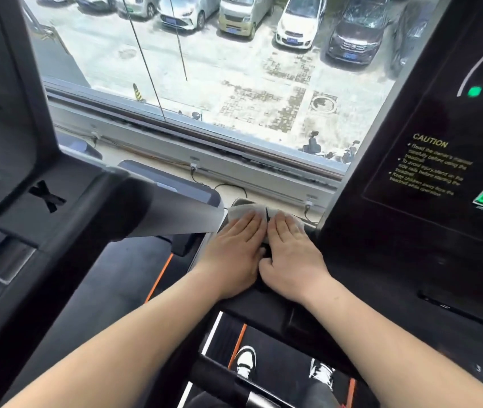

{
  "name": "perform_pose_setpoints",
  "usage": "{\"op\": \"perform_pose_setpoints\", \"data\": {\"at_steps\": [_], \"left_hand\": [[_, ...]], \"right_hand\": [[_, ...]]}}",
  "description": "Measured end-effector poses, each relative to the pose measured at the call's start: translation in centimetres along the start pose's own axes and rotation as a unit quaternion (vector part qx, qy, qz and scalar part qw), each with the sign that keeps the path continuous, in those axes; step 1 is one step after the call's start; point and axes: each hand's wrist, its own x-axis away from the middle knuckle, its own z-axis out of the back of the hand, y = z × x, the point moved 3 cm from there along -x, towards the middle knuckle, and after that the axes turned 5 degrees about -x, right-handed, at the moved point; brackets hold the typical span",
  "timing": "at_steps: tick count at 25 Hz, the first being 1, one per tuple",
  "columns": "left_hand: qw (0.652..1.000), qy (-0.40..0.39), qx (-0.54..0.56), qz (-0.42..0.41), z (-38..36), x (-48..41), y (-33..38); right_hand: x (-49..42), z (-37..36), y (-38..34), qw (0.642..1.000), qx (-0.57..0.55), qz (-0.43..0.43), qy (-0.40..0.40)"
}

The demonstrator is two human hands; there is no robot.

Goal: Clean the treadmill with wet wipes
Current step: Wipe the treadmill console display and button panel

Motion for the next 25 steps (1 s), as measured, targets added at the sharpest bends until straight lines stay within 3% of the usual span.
{"op": "perform_pose_setpoints", "data": {"at_steps": [4, 12, 18, 21, 25], "left_hand": [[0.999, 0.015, 0.019, -0.024, -1.1, 5.2, 0.7], [0.999, -0.013, 0.033, 0.029, 1.4, -4.9, -0.7], [0.999, 0.038, 0.036, 0.003, -0.1, 1.5, -0.2], [0.999, -0.002, 0.043, 0.014, 0.8, -0.5, -0.7], [0.993, -0.048, 0.098, 0.055, 2.1, -6.6, -3.0]], "right_hand": [[3.4, -1.7, -0.5, 0.999, 0.026, 0.017, -0.009], [-2.6, 2.0, 0.3, 0.999, -0.021, -0.028, -0.035], [-1.2, 1.2, -0.3, 0.996, 0.055, -0.062, -0.034], [0.0, -0.3, -1.0, 0.996, 0.071, -0.046, -0.041], [-2.3, 1.2, -0.5, 0.999, -0.007, -0.016, -0.034]]}}
